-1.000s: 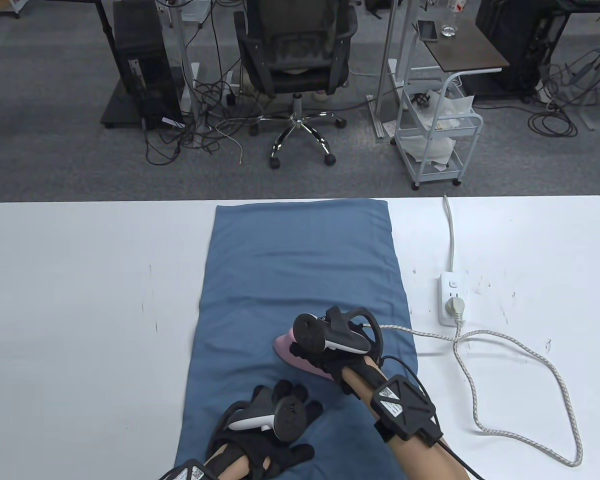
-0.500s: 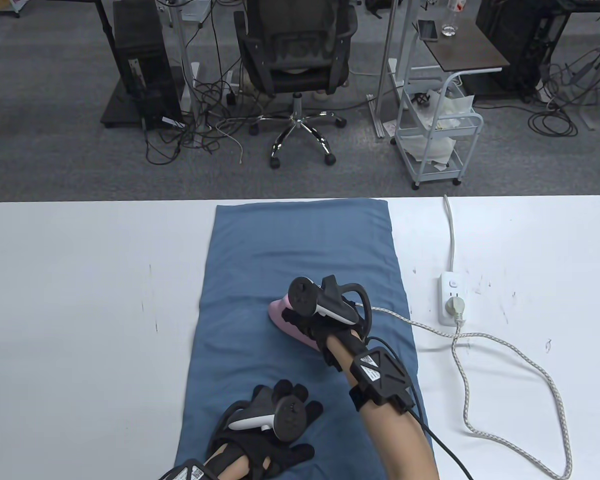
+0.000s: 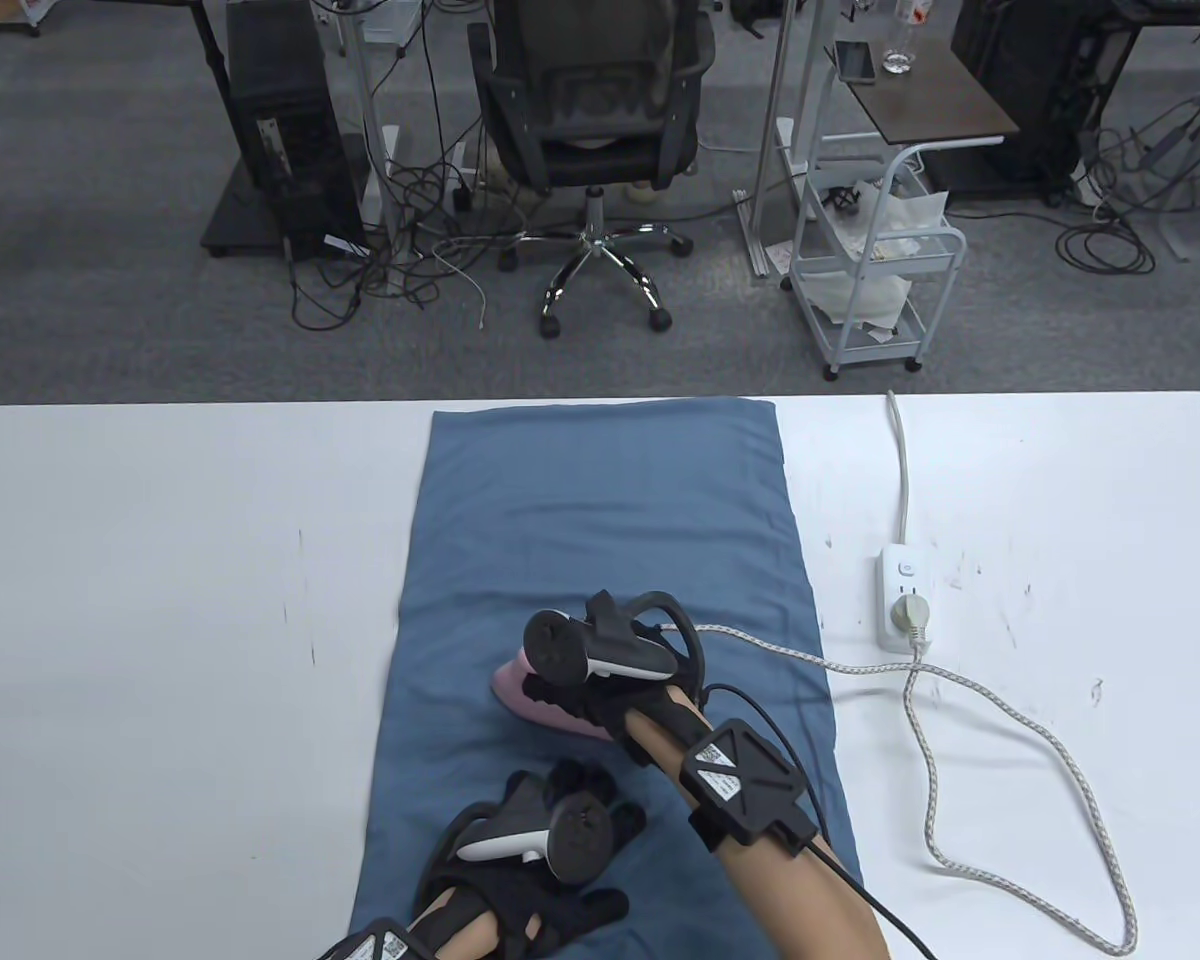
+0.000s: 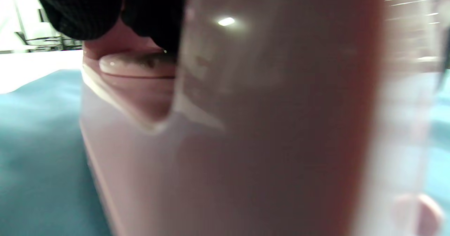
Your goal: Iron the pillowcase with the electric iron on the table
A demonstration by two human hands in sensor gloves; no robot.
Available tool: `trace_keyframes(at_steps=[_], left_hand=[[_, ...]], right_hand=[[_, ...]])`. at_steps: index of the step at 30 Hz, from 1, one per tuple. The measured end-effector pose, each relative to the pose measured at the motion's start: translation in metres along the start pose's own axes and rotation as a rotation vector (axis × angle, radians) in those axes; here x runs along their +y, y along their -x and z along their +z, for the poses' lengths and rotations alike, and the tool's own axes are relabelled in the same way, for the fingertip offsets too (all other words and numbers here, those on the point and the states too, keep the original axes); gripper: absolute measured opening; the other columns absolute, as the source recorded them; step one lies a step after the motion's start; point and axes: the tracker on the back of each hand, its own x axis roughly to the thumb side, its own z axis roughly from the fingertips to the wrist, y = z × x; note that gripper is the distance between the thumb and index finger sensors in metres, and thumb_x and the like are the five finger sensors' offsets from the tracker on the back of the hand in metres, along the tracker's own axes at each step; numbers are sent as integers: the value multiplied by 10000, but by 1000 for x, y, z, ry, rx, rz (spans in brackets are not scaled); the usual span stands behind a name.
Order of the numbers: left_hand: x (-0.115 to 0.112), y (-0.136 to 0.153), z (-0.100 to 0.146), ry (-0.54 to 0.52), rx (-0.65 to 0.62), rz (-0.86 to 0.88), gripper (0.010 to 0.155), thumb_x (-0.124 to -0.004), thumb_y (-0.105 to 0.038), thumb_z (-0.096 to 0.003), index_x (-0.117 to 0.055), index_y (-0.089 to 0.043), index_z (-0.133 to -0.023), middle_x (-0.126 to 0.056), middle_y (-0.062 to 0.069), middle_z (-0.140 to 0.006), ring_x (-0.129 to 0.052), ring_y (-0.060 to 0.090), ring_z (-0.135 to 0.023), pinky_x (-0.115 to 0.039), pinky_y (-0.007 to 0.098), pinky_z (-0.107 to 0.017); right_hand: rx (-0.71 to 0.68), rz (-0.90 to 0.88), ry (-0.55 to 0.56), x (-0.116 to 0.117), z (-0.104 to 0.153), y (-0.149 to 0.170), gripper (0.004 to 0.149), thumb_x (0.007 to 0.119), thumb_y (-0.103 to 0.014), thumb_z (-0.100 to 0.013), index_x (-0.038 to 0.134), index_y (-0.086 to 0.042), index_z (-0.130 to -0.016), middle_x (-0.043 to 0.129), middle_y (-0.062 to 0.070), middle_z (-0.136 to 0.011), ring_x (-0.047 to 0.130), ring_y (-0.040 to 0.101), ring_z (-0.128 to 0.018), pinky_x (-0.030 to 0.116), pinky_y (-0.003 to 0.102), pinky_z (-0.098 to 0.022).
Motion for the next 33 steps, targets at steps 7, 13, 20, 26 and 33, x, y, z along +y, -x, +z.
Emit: trace_keyframes(at_steps=[7, 13, 20, 26, 33], left_hand=[[0, 0, 0, 0, 0, 0, 791, -422, -671, -480, 145, -435, -978, 316, -33, -1007, 323, 311, -921, 131, 652, -621], [0, 0, 1, -1, 1, -2, 790, -422, -670, -480, 145, -435, -978, 315, -32, -1008, 321, 312, -923, 130, 653, -623], [0, 0, 1, -2, 3, -4, 793, -420, -671, -480, 149, -433, -978, 322, -27, -1005, 324, 321, -920, 137, 652, -624], [0, 0, 0, -2, 4, -5, 790, -417, -672, -479, 149, -435, -977, 320, -33, -1006, 321, 311, -923, 130, 652, -626], [0, 0, 0, -1, 4, -3, 790, -419, -670, -481, 148, -434, -978, 317, -30, -1007, 320, 312, -922, 130, 653, -623]], right_hand=[[157, -16, 9, -1, -35, 17, 642, 758, -546, -441, 709, -153, -946, 933, -68, -461, 949, 122, -317, 887, 409, -417], [22, -98, 48, -10, -12, 5, 631, 766, -540, -438, 718, -157, -937, 951, -67, -466, 966, 125, -319, 895, 408, -411], [-227, 2, -28, -6, 21, -41, 637, 761, -544, -437, 711, -166, -947, 953, -68, -475, 968, 126, -334, 891, 411, -426], [-149, 7, -22, 1, -8, -47, 644, 757, -547, -434, 706, -168, -952, 941, -72, -464, 960, 122, -327, 891, 410, -423], [115, 12, 6, 1, -64, -22, 659, 751, -546, -442, 688, -153, -968, 931, -68, -464, 950, 126, -326, 884, 415, -422]])
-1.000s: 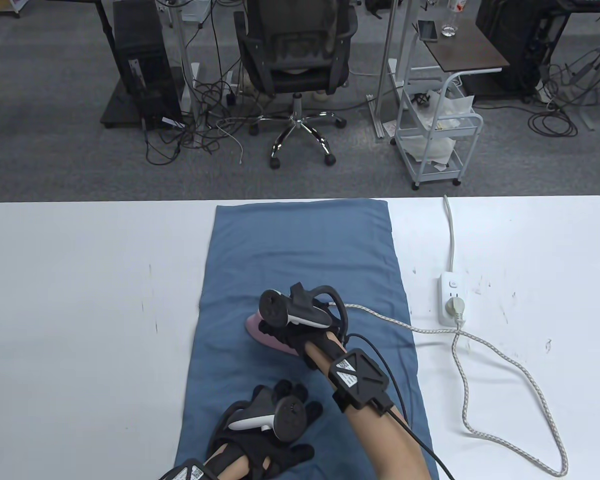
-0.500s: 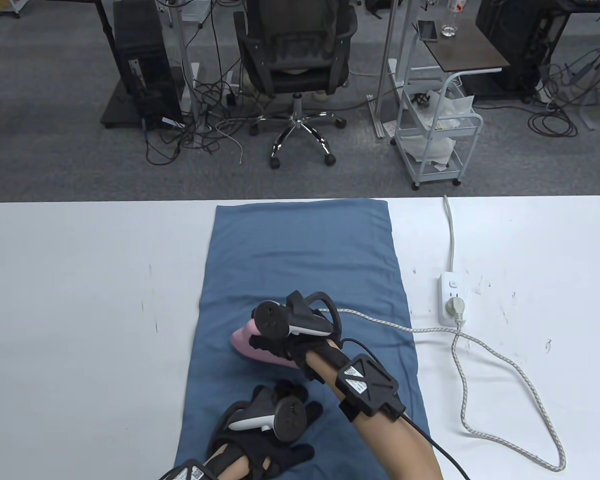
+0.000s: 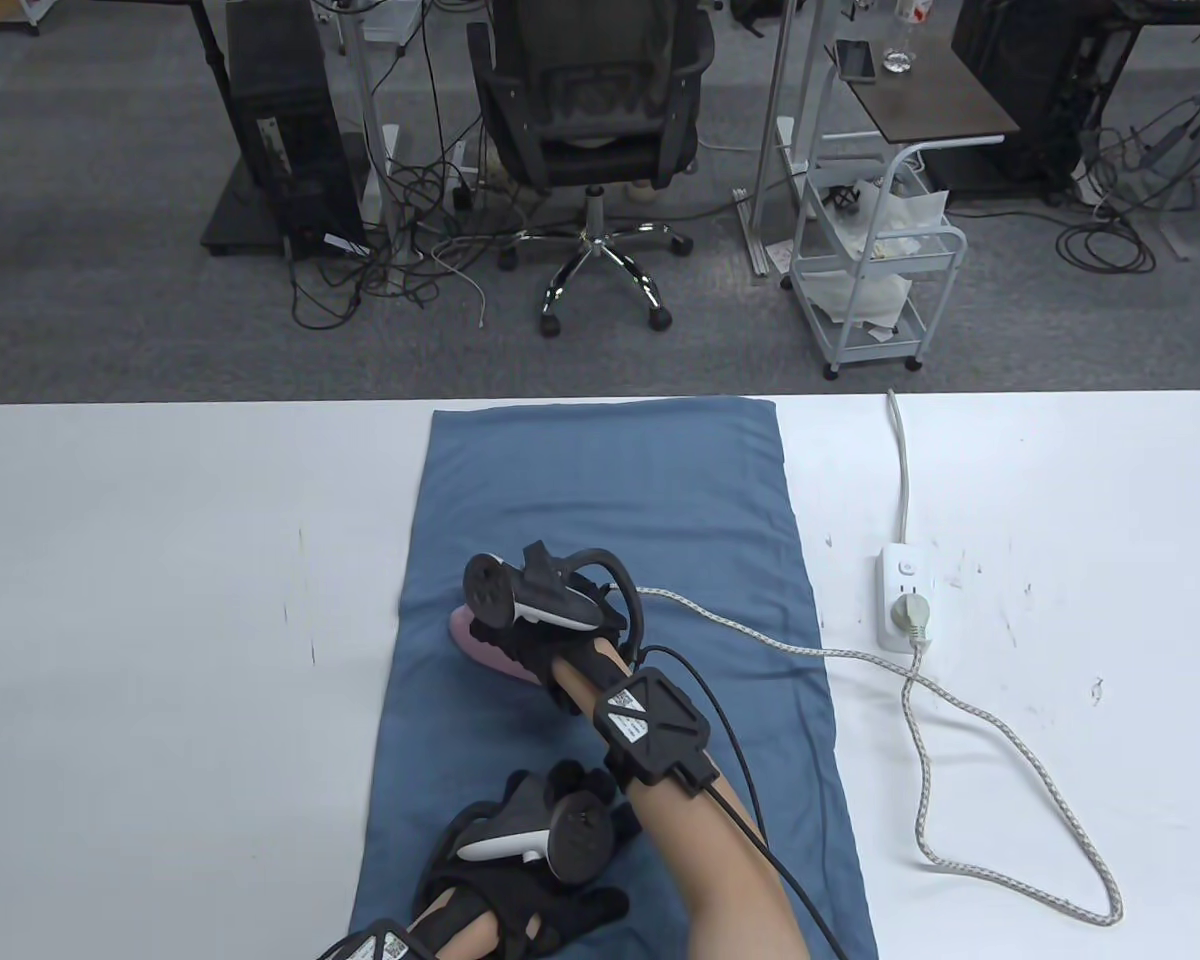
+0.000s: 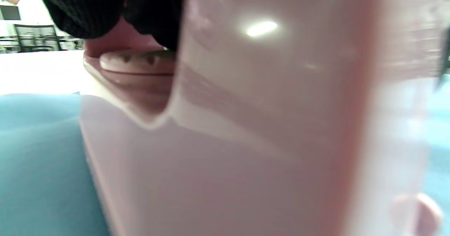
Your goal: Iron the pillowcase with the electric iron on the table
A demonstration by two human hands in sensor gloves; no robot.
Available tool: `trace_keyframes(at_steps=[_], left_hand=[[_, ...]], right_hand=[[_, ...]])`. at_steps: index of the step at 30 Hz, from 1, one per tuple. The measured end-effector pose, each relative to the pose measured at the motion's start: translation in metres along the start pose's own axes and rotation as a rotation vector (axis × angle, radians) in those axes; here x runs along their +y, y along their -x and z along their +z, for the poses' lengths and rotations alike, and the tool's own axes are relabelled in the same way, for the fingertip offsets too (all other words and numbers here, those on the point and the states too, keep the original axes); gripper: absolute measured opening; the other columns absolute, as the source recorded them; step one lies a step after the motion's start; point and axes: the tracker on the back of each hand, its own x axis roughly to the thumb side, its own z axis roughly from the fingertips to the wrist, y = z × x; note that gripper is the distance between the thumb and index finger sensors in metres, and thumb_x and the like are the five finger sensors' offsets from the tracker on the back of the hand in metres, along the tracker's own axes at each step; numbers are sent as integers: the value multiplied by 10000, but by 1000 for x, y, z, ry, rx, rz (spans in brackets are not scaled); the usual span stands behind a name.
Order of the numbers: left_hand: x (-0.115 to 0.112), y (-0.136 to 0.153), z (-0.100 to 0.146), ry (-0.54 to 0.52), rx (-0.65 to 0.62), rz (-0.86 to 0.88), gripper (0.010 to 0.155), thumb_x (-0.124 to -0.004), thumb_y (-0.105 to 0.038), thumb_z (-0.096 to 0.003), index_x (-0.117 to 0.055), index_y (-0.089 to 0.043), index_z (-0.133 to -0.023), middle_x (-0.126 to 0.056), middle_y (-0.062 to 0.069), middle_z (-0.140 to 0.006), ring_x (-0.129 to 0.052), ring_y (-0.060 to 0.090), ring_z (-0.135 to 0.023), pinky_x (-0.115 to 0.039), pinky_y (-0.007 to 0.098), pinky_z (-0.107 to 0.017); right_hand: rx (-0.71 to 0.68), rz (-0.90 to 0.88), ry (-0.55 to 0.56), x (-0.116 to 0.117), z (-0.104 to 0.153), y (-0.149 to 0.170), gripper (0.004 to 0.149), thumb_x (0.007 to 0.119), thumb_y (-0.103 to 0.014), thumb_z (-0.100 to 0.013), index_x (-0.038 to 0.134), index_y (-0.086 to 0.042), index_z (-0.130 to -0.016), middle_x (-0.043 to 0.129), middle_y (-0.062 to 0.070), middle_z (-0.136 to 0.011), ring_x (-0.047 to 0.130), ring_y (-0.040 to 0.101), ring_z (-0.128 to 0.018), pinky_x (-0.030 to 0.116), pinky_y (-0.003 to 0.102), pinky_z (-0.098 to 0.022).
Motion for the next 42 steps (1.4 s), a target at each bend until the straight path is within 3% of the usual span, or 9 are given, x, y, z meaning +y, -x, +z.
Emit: trace_keyframes(at_steps=[4, 7, 15, 21, 25, 32, 39, 42], left_hand=[[0, 0, 0, 1, -1, 2, 790, -418, -671, -479, 149, -435, -976, 318, -32, -1005, 323, 310, -921, 132, 652, -622], [0, 0, 0, 1, -2, 2, 790, -418, -671, -480, 149, -435, -976, 319, -32, -1005, 323, 311, -921, 132, 652, -622], [0, 0, 0, 0, 1, -2, 790, -418, -671, -479, 147, -434, -978, 317, -30, -1007, 321, 313, -923, 129, 654, -625], [0, 0, 0, 0, 0, -2, 790, -418, -671, -478, 148, -436, -976, 318, -33, -1006, 321, 312, -923, 130, 654, -624], [0, 0, 0, 1, -1, -1, 790, -418, -670, -479, 149, -434, -976, 319, -32, -1005, 322, 312, -921, 131, 653, -623], [0, 0, 0, 2, -3, 1, 790, -419, -670, -479, 148, -434, -976, 318, -31, -1005, 323, 313, -920, 132, 654, -620], [0, 0, 0, 0, 0, -1, 790, -419, -671, -478, 146, -435, -977, 315, -32, -1007, 319, 312, -923, 129, 654, -623], [0, 0, 0, 0, 0, -1, 790, -419, -671, -480, 147, -434, -978, 316, -30, -1007, 320, 313, -923, 129, 654, -624]], right_hand=[[16, -5, 10, -2, 1, 2, 652, 752, -549, -441, 695, -159, -961, 940, -73, -460, 957, 121, -322, 889, 409, -417], [-1, -42, -8, -8, 18, 11, 651, 753, -552, -438, 703, -157, -953, 950, -73, -454, 963, 119, -313, 896, 406, -406], [10, -1, 16, -39, 106, 75, 652, 752, -549, -443, 696, -157, -961, 950, -67, -467, 964, 127, -329, 887, 414, -421], [61, -45, -20, -25, 163, 120, 653, 753, -546, -448, 695, -149, -963, 952, -61, -471, 965, 132, -333, 885, 418, -423], [44, -22, -34, -13, 186, 126, 656, 747, -548, -446, 693, -149, -965, 951, -59, -476, 965, 133, -337, 882, 421, -427], [141, 108, 2, -4, 182, 142, 672, 713, -540, -442, 669, -144, -983, 940, -51, -472, 957, 141, -339, 875, 435, -428], [457, 162, 10, -5, 143, 191, 683, 693, -530, -440, 650, -125, -989, 933, -34, -474, 951, 153, -340, 865, 450, -430], [505, 124, 0, -6, 139, 198, 672, 702, -533, -439, 660, -133, -978, 930, -46, -478, 953, 142, -347, 871, 439, -433]])
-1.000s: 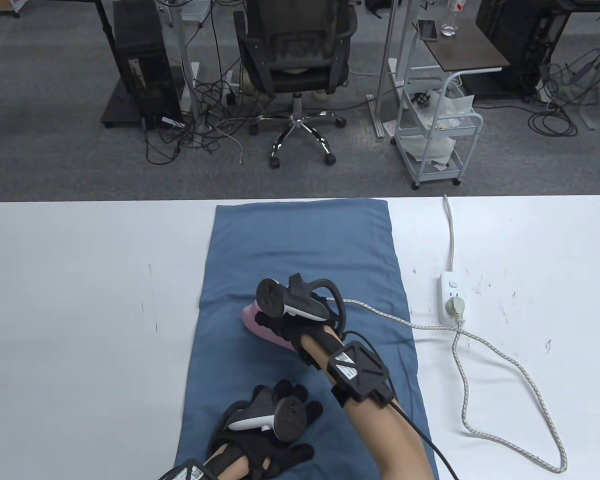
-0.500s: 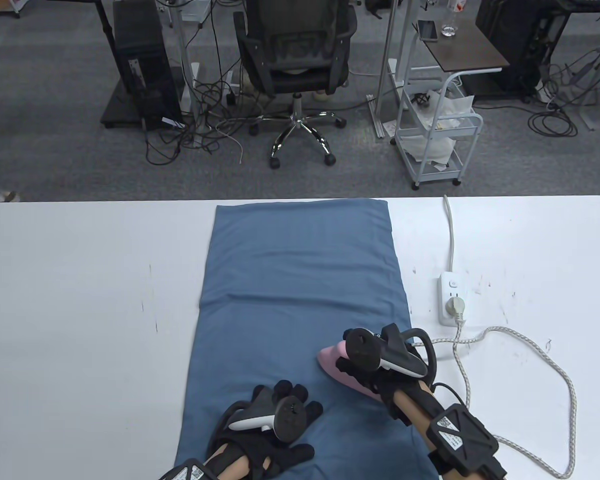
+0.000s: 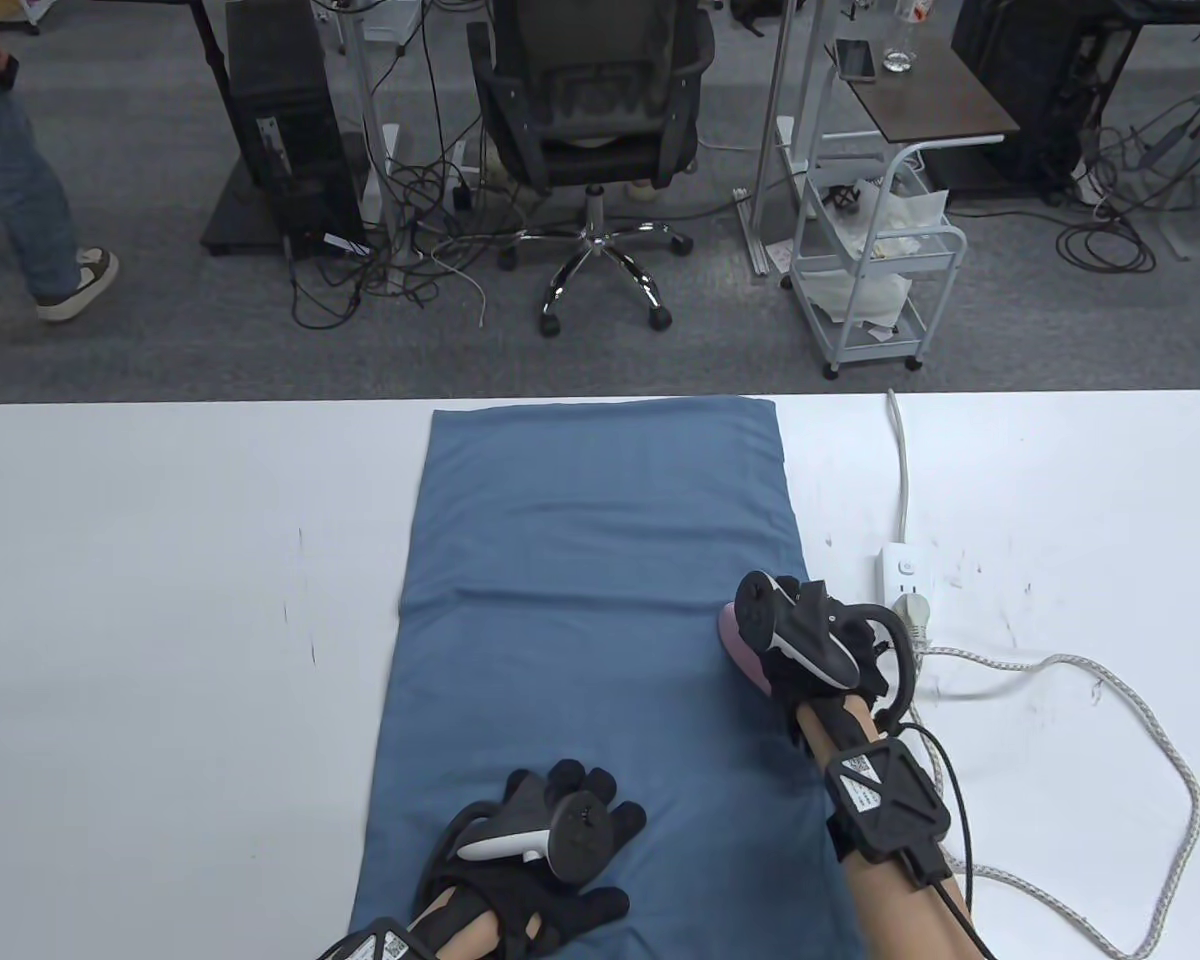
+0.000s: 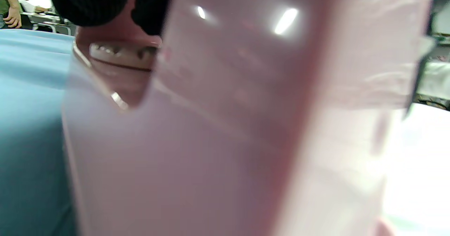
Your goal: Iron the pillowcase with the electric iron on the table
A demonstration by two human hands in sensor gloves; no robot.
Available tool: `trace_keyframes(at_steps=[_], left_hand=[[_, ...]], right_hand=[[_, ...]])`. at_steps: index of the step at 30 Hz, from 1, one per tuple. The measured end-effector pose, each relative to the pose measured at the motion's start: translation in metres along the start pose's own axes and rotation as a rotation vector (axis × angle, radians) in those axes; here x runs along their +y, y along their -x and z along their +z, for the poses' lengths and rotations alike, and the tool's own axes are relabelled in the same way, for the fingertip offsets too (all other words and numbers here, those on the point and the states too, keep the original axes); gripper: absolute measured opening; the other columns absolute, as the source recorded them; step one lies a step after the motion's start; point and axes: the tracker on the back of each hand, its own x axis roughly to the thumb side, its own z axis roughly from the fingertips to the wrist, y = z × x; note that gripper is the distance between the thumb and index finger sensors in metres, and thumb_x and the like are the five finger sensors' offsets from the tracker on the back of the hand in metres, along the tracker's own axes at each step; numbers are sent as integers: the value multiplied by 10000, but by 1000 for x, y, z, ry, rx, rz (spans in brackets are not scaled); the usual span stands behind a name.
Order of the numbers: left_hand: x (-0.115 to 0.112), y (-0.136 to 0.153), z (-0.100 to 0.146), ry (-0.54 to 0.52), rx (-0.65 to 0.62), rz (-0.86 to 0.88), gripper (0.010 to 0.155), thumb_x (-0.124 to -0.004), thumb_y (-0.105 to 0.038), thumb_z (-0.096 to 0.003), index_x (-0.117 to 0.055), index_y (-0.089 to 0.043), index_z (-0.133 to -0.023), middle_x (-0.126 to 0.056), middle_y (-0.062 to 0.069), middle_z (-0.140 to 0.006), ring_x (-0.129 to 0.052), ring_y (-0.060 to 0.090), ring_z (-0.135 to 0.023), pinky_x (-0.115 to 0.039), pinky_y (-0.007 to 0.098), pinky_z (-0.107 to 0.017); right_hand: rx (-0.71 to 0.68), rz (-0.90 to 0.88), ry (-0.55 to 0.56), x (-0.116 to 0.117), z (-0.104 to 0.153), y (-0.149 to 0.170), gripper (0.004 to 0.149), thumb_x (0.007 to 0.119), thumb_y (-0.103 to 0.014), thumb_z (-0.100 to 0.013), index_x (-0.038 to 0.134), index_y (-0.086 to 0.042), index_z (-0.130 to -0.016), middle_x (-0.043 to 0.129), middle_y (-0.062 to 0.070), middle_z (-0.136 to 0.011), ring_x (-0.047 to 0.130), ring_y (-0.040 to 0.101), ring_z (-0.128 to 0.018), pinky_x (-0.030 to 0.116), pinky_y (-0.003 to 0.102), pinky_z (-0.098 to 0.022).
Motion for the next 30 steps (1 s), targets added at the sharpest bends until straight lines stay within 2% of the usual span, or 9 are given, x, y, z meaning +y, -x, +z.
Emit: trace_keyframes(at_steps=[5, 9, 14, 18, 25, 28, 30], left_hand=[[0, 0, 0, -2, 2, -3, 789, -419, -670, -479, 144, -434, -979, 312, -30, -1009, 316, 314, -926, 126, 654, -627], [0, 0, 0, 0, -2, 1, 790, -422, -670, -479, 143, -434, -978, 314, -30, -1007, 318, 314, -922, 128, 653, -622], [0, 0, 0, 1, -3, 2, 790, -421, -671, -479, 145, -435, -977, 315, -31, -1006, 320, 312, -921, 129, 653, -620], [0, 0, 0, 2, -3, 3, 790, -422, -670, -479, 146, -434, -977, 316, -31, -1005, 321, 313, -919, 131, 653, -619], [3, -1, 0, -11, 2, -6, 789, -432, -668, -481, 127, -432, -986, 295, -27, -1017, 298, 320, -932, 109, 658, -631], [14, -5, 4, -41, 27, -46, 776, -473, -646, -490, 49, -427, -1020, 173, -5, -1093, 158, 354, -1016, -24, 681, -709], [29, -7, 6, -114, 18, -56, 769, -468, -647, -494, 27, -416, -1035, 20, 38, -1161, -7, 382, -1078, -113, 679, -743]], right_hand=[[45, -149, -12, -10, 13, 12, 644, 730, -538, -442, 673, -165, -964, 940, -73, -509, 974, 117, -377, 907, 417, -437], [-33, -350, 90, -37, 48, 24, 632, 747, -537, -441, 704, -163, -949, 950, -65, -499, 980, 124, -362, 907, 421, -426], [-106, -392, 164, -62, 87, 39, 632, 751, -543, -446, 709, -167, -952, 953, -64, -501, 980, 125, -365, 904, 419, -432], [-119, -425, 194, -70, 108, 51, 635, 753, -542, -449, 709, -163, -956, 954, -61, -502, 979, 127, -364, 901, 421, -433], [-137, -400, 192, -69, 116, 54, 637, 758, -539, -450, 709, -159, -959, 955, -56, -505, 978, 135, -367, 896, 427, -437], [-146, -396, 187, -69, 116, 54, 638, 758, -540, -450, 708, -159, -960, 955, -58, -504, 978, 134, -368, 897, 426, -437], [-146, -413, 188, -71, 115, 55, 638, 758, -539, -451, 708, -158, -960, 955, -57, -506, 977, 135, -369, 895, 427, -438]])
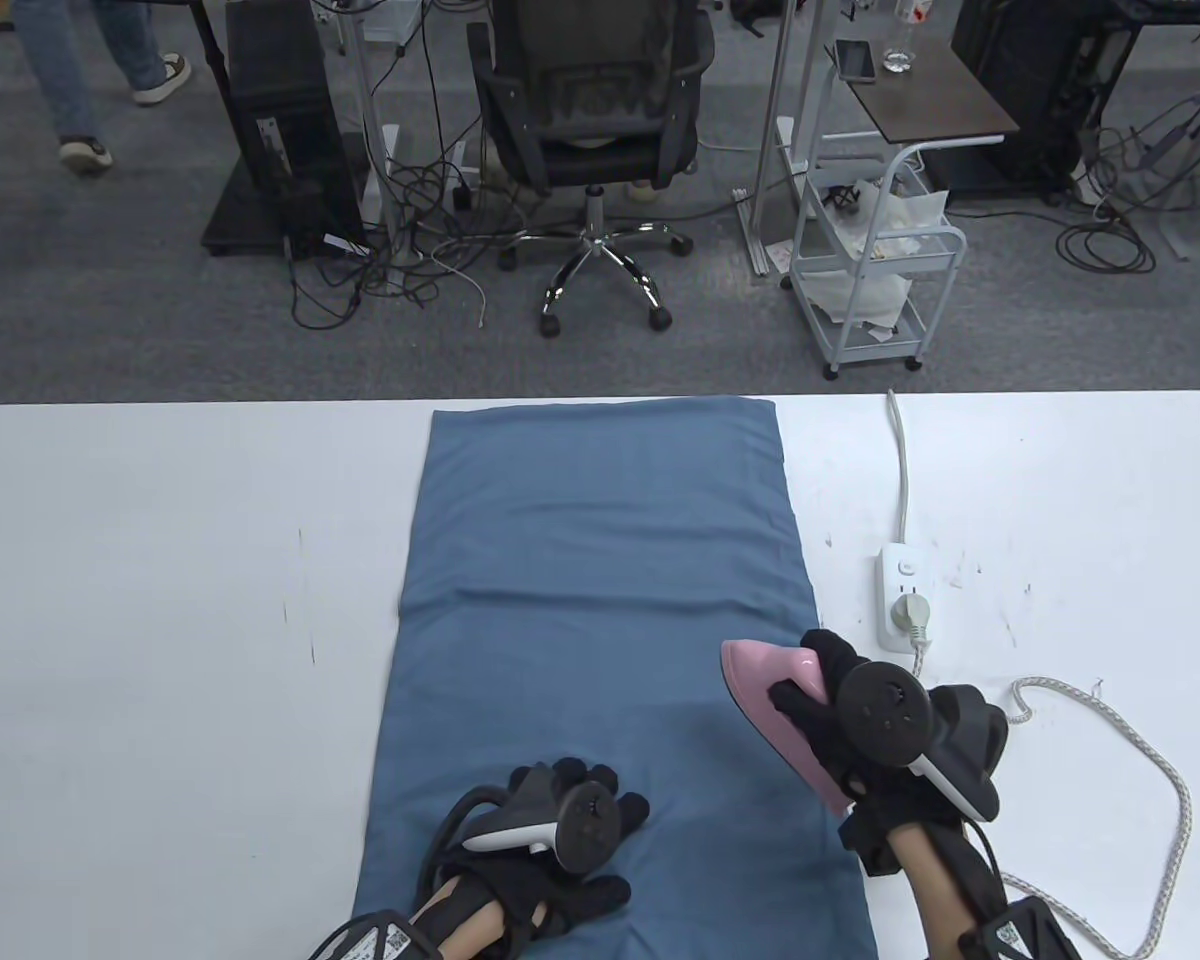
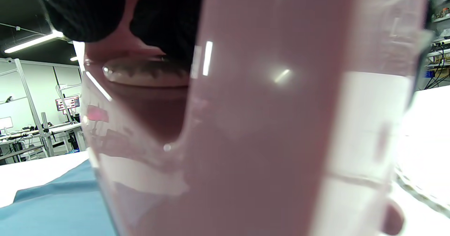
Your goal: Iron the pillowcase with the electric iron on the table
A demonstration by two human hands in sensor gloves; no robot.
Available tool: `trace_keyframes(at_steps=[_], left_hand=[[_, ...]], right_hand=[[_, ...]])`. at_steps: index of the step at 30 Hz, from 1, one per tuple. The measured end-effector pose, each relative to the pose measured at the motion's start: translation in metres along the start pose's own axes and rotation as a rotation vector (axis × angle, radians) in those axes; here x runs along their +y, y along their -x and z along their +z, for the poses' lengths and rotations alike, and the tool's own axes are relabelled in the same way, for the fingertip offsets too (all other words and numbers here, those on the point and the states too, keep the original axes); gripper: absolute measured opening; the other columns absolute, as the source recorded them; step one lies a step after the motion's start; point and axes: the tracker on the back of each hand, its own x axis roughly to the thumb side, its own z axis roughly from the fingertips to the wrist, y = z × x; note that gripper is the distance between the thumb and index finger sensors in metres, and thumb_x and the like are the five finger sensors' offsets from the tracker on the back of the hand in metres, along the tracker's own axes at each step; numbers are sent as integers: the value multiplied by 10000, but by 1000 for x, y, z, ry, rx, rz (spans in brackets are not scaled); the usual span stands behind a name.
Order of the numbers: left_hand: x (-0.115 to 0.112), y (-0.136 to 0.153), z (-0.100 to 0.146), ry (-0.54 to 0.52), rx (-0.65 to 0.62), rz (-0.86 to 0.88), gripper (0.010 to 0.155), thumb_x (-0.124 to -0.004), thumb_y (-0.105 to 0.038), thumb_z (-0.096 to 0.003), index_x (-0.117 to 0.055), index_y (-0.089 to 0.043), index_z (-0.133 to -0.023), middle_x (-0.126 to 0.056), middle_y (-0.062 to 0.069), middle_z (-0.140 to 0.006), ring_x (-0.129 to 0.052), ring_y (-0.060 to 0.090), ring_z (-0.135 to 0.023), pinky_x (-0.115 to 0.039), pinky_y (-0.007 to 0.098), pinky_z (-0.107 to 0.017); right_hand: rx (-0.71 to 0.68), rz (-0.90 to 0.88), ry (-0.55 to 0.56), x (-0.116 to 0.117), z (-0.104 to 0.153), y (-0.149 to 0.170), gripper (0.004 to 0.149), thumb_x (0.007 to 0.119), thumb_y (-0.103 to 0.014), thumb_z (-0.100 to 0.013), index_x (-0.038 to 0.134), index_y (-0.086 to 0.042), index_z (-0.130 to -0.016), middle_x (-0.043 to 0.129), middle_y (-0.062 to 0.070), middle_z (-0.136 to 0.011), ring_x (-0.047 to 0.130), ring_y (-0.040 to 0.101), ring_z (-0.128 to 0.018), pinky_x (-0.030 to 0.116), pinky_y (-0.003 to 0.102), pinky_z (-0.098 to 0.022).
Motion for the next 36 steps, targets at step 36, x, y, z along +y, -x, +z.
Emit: trace_keyframes(at_steps=[36], left_hand=[[-20, 3, -19, 90, 66, 149, 718, -392, -627, -497, 117, -475, -981, 321, -36, -1000, 329, 312, -909, 135, 647, -606]], right_hand=[[-124, 121, -108, 40, -1, -22, 638, 760, -537, -450, 707, -157, -960, 955, -53, -505, 977, 139, -369, 892, 429, -441]])
